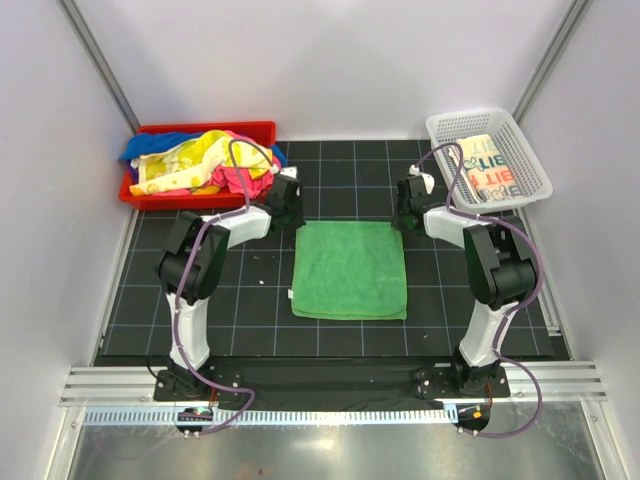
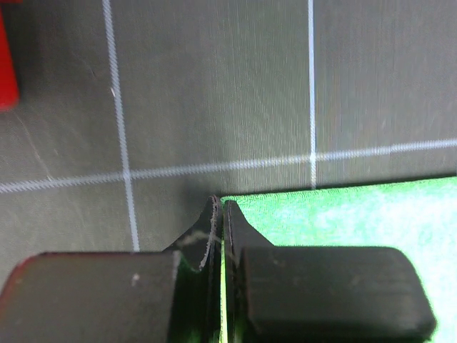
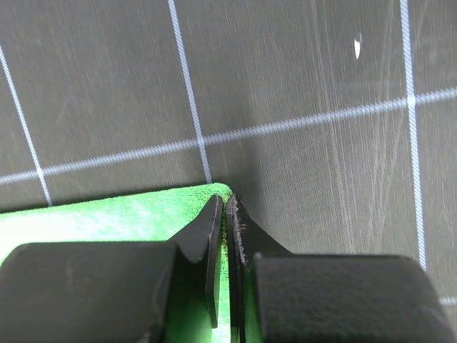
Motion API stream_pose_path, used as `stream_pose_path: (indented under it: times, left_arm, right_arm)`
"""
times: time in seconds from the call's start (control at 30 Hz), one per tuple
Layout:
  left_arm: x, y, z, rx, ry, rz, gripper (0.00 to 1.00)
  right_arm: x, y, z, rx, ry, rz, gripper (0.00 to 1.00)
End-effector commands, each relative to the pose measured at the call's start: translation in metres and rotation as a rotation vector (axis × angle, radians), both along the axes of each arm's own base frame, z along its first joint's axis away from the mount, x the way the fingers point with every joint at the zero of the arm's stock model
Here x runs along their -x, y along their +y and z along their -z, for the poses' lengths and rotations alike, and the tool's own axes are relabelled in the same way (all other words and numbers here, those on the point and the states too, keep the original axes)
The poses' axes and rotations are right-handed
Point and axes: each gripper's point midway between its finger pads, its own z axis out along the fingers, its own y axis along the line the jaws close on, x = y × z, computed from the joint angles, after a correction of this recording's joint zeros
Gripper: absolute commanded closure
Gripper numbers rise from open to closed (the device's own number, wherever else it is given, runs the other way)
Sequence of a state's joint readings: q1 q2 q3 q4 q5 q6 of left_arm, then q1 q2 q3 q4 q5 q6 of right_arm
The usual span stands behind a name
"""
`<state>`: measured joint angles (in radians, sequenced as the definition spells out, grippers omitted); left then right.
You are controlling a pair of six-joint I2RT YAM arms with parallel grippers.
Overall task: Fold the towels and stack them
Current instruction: Fold the towel
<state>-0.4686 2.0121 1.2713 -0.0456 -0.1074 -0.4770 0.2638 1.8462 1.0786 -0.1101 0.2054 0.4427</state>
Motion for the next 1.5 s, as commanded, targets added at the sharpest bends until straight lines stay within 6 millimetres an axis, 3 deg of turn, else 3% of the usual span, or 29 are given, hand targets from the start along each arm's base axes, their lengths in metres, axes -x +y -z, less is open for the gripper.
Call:
stream_pose_path:
  times: [0.0, 0.2, 0.27, 0.37, 0.43, 0.47, 0.53, 0.57, 0.77, 0.87, 0.9, 0.93, 1.17, 1.47]
  left_arm:
    - [-0.048, 0.006, -0.041, 0.016, -0.167, -0.059, 1.00]
    - [-0.074, 0.009, -0.077, 0.073, -0.287, -0.075, 1.00]
    - [-0.077, 0.007, -0.090, 0.100, -0.316, -0.063, 1.00]
    - [-0.072, 0.005, -0.091, 0.119, -0.316, -0.045, 1.00]
    - [-0.067, 0.006, -0.097, 0.129, -0.327, -0.037, 1.00]
    - [-0.061, 0.009, -0.091, 0.129, -0.319, -0.039, 1.00]
    - [-0.054, 0.009, -0.100, 0.150, -0.340, -0.037, 1.00]
    - [-0.047, 0.011, -0.093, 0.153, -0.324, -0.032, 1.00]
    - [-0.020, 0.011, -0.102, 0.224, -0.335, -0.015, 1.00]
    - [-0.005, 0.011, -0.098, 0.253, -0.317, -0.006, 1.00]
    - [0.004, 0.013, -0.087, 0.252, -0.291, -0.006, 1.00]
    - [0.006, 0.014, -0.093, 0.270, -0.303, -0.013, 1.00]
    - [0.038, 0.020, -0.084, 0.293, -0.285, -0.019, 1.00]
    - [0.074, 0.014, -0.079, 0.346, -0.257, 0.015, 1.00]
  right_arm:
    - [-0.039, -0.002, -0.028, -0.014, -0.125, 0.024, 0.99]
    - [-0.060, 0.000, -0.054, -0.038, -0.226, 0.016, 0.99]
    - [-0.065, 0.002, -0.064, -0.046, -0.258, 0.007, 0.99]
    - [-0.064, 0.004, -0.078, -0.063, -0.290, -0.001, 0.99]
    - [-0.057, 0.005, -0.078, -0.078, -0.289, -0.009, 0.99]
    - [-0.055, 0.006, -0.090, -0.090, -0.320, -0.010, 0.99]
    - [-0.044, 0.006, -0.086, -0.102, -0.313, -0.019, 0.99]
    - [-0.040, 0.007, -0.097, -0.112, -0.338, -0.022, 0.99]
    - [-0.007, 0.011, -0.093, -0.144, -0.331, -0.045, 0.99]
    - [0.014, 0.012, -0.083, -0.157, -0.312, -0.052, 0.99]
    - [0.018, 0.012, -0.086, -0.161, -0.322, -0.052, 0.99]
    - [0.022, 0.013, -0.086, -0.165, -0.323, -0.053, 0.99]
    - [0.057, 0.014, -0.072, -0.162, -0.299, -0.042, 0.99]
    - [0.090, 0.013, -0.066, -0.178, -0.290, -0.018, 0.99]
